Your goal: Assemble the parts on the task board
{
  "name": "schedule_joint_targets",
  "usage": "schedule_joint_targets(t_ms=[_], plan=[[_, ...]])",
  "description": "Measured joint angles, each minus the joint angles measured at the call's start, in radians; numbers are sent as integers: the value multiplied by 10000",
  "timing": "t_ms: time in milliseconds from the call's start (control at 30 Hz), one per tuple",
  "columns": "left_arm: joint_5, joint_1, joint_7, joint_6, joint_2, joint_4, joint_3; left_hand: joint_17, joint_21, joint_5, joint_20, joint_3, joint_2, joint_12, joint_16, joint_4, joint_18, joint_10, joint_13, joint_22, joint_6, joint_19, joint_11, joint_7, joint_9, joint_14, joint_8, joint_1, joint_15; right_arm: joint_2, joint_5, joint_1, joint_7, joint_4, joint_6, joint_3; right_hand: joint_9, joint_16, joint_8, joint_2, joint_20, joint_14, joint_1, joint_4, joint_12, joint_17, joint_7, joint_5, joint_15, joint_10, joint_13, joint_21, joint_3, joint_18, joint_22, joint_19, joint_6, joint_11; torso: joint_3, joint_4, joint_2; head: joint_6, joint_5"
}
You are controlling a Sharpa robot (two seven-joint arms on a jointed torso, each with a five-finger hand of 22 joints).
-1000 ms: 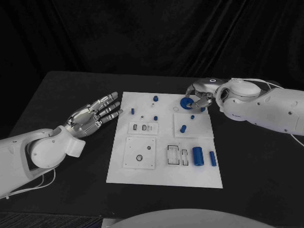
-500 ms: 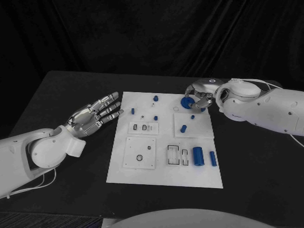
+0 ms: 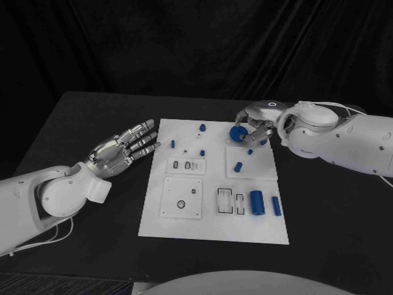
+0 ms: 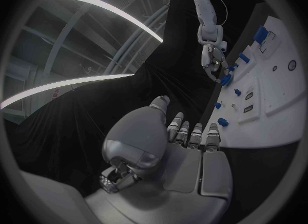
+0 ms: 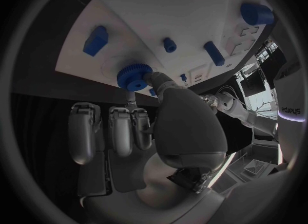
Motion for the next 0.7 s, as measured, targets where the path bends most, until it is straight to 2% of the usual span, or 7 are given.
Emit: schedule_joint_targets(t_ms=[200, 400, 700], plan=[[0, 0, -12, 0, 21, -5, 0, -1, 0, 0, 0, 0, 0, 0, 0, 0, 0, 0, 0, 1, 0, 0, 0, 0, 0, 0, 0, 0, 0, 216, 0, 103, 22, 170, -29, 1, 0, 0, 3, 25, 0, 0, -26, 27, 0, 0, 7, -155, 0, 0, 0, 0, 26, 0, -1, 0, 14, 0, -2, 0, -2, -12, 12], [0, 0, -36, 1, 32, -4, 0, 12, 0, 0, 0, 27, -28, 0, 69, -27, 1, 0, 0, 1, 0, 0, 0, 0, 0, 0, 0, -28, 74, 556, 0, 149, 52, 209, 0, -1, 0, 0, 69, -1, 0, 0, -79, 28, 0, 0, 6, -312, 0, -36, 0, 39, 26, 0, -1, 0, 15, 36, -4, 4, -2, -25, 110], [0, 0, -76, -1, 26, 28, 0, 21, 0, 0, 0, 55, -53, 46, 72, -54, 1, 0, 13, 2, 0, 0, 0, 0, 0, 35, 0, -53, 109, 1279, -1, 182, 136, -69, 125, -2, 0, 0, 214, -55, 0, 0, -130, 44, 0, -1, 3, -354, 0, -36, -1, 39, 41, 0, -3, 0, 13, 36, -5, 9, 0, -26, 109]])
